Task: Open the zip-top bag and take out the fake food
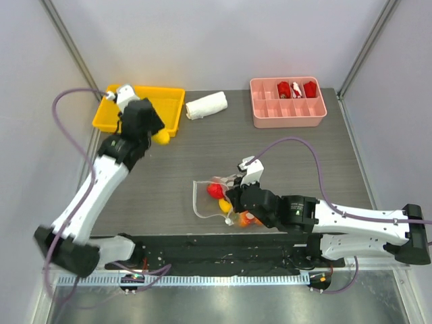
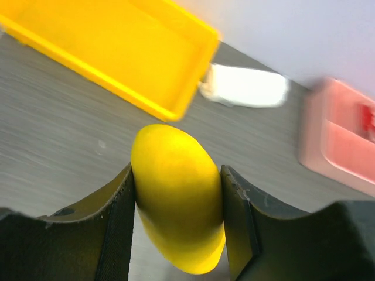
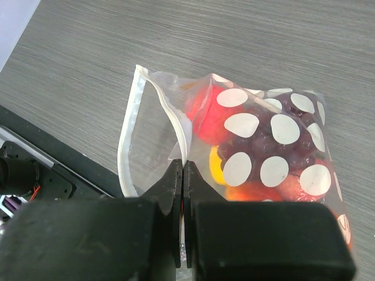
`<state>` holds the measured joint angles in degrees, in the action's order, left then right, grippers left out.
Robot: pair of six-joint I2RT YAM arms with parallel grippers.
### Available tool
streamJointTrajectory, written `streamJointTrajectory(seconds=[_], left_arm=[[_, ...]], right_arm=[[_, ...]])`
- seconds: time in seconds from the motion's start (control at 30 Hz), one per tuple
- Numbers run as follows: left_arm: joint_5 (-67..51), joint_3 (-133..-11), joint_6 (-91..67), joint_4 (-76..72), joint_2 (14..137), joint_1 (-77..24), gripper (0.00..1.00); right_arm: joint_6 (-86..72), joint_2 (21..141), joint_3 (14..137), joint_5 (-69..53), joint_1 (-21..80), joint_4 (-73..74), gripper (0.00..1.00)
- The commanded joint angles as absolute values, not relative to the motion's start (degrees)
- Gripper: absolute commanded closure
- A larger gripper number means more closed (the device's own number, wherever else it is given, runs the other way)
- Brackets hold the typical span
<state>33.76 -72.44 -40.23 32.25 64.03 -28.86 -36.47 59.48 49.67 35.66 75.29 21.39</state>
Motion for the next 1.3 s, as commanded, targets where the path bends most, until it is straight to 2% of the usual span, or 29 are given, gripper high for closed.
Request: streamJointTrajectory(seconds=[0.0,0.13,0.23,0.33,0.47,0.73,0.8,0.83,0.97,1.03,1.1,1.23,1.27], left_arm=[[20.41,-83.36,-26.21,30.85,83.68,-15.75,1.0],[15.92,-96.38,-12.45,29.63,100.6,-12.92,1.0],[13.81,-102.18,-7.22,23.65,110.08,-12.31,1.0],[15.55,-109.75,-3.0,26.53,120.1,-11.34,1.0],[17.84,-118.72,2.63,27.68,127.43,-11.25,1.0],[15.83,-127.35,7.21,30.13,135.52,-10.72,1.0],[14.42,-129.1,6.77,31.29,137.89,-10.72,0.93],[14.33,-129.2,6.59,31.38,138.68,-10.64,0.82],[13.45,-130.17,4.93,32.52,141.15,-10.46,0.73],[13.53,-129.03,4.05,31.56,140.89,-10.37,0.63],[13.01,-129.37,2.12,31.38,141.06,-9.76,0.59],[15.45,-130.08,-2.8,32.6,139.23,-9.05,0.32],[15.9,-130.08,-5.6,33.04,138.35,-8.88,0.28]], right_arm=[[-33.05,58.53,50.97,36.74,75.5,18.11,0.98],[-31.64,58.71,52.03,34.55,75.32,17.67,0.99],[-31.29,58.8,51.94,32.0,75.32,17.58,0.99],[-31.29,58.45,52.12,29.98,75.32,18.45,0.99],[-30.15,57.48,51.42,29.09,75.24,18.63,0.98],[-28.04,55.99,50.98,31.02,75.23,19.16,0.99],[-28.12,55.81,50.98,31.73,75.23,19.07,0.99],[-28.3,55.72,51.24,31.9,75.15,19.16,0.98],[-29.26,55.99,51.77,32.08,75.23,19.16,0.98],[-29.62,56.25,51.68,32.25,75.23,18.99,0.98],[-29.97,57.21,51.85,32.26,75.23,18.98,0.98],[-29.97,58.97,53.52,32.26,75.15,18.98,0.99],[-29.88,59.15,53.79,32.17,75.23,18.9,0.99]])
